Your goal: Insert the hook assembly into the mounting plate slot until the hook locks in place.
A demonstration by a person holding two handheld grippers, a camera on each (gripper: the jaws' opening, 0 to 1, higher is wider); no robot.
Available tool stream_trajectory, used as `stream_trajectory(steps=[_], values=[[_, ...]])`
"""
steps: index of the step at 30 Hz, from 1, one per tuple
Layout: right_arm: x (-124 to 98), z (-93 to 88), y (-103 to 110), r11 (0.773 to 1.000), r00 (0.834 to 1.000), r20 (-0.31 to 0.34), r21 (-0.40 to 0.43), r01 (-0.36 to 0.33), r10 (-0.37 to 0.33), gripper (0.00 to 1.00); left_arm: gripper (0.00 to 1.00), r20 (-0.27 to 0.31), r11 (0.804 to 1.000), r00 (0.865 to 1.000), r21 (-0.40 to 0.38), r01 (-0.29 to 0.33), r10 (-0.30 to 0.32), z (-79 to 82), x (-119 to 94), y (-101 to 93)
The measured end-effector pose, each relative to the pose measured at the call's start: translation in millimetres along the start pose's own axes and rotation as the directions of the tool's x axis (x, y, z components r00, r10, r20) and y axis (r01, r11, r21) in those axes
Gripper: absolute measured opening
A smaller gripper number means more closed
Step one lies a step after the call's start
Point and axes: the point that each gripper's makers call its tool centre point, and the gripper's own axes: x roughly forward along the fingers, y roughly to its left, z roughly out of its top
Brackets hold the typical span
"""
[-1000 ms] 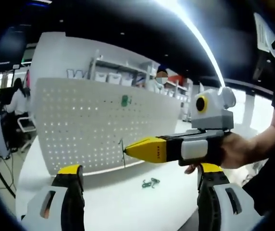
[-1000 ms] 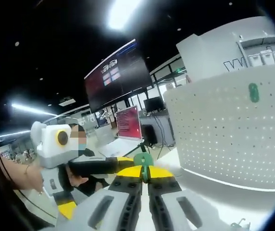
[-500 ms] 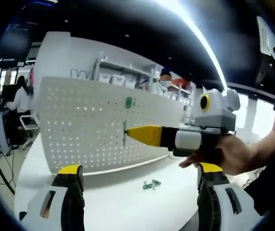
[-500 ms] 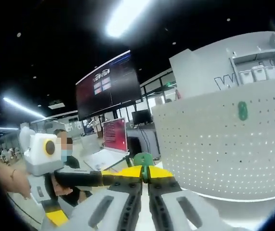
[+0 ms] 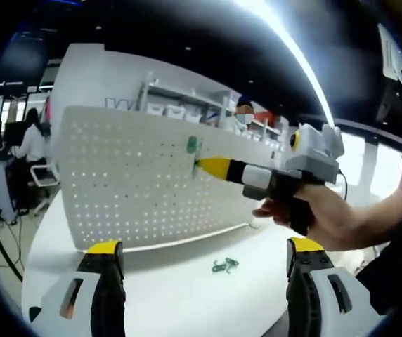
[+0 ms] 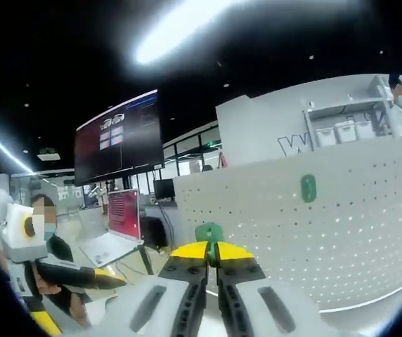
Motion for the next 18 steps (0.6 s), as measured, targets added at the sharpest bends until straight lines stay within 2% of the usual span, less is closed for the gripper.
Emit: stream_trajectory(steps=[8,18], values=[[7,15.4,-45,0.994,0.993,0.039,-0.007,0.113,-0.113,0.0,0.97,-0.015,1.0,1.0,-0.01,-0.005,0.005,-5.4,0,3.9],[17,34.6,-94,0.974,0.97,0.088,-0.016,0.228,-0.226,0.0,0.96,-0.024,1.0,1.0,-0.016,-0.009,0.009,-4.2,3,14.1]])
